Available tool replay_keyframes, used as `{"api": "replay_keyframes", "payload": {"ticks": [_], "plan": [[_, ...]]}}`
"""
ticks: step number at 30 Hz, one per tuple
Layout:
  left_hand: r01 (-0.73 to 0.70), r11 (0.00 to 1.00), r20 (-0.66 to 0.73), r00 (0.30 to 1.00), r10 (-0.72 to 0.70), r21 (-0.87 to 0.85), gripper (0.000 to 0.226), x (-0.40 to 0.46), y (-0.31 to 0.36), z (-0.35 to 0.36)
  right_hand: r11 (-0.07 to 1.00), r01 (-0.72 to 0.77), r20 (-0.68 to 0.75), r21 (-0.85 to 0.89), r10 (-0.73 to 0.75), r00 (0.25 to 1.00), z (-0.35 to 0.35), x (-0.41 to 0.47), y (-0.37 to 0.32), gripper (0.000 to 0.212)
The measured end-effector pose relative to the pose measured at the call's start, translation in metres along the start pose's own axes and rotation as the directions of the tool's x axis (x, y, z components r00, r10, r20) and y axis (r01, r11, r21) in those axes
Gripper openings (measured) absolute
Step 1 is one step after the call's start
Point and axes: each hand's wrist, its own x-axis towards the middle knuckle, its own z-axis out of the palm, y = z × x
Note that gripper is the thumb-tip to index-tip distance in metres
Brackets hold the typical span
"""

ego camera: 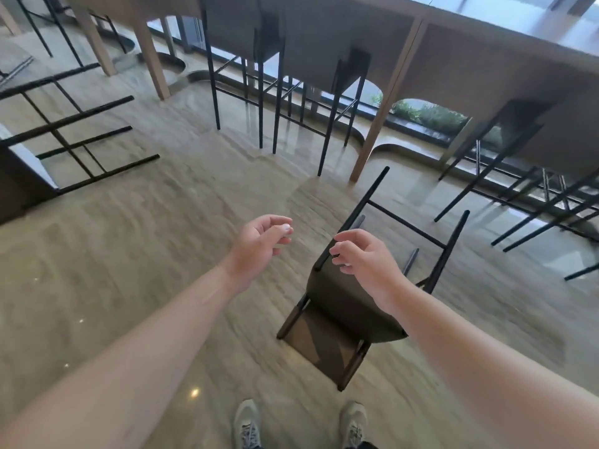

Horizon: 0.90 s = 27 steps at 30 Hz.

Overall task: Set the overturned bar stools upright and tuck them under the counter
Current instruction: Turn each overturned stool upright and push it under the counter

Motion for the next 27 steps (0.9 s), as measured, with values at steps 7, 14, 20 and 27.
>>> {"api": "replay_keyframes", "payload": {"ticks": [7, 14, 20, 27], "plan": [[0.068, 0.991, -0.049, 0.997, -0.063, 0.115, 0.011, 0.011, -0.075, 0.064, 0.994, -0.073, 0.063, -0.082, 0.079, 0.995, -0.04, 0.023, 0.086, 0.012], [0.137, 0.935, -0.016, 0.99, -0.14, 0.326, 0.023, 0.075, -0.212, 0.101, 0.979, -0.155, 0.059, -0.134, 0.164, 0.985, -0.057, 0.071, 0.234, 0.018], [0.154, 0.87, 0.056, 0.978, -0.203, 0.469, 0.017, 0.13, -0.387, 0.097, 0.958, -0.242, 0.006, -0.155, 0.246, 0.969, -0.017, 0.127, 0.406, 0.017], [0.044, 0.757, 0.195, 0.955, -0.223, 0.652, 0.028, 0.181, -0.593, 0.071, 0.924, -0.247, -0.019, -0.292, 0.253, 0.967, 0.053, 0.18, 0.6, 0.031]]}}
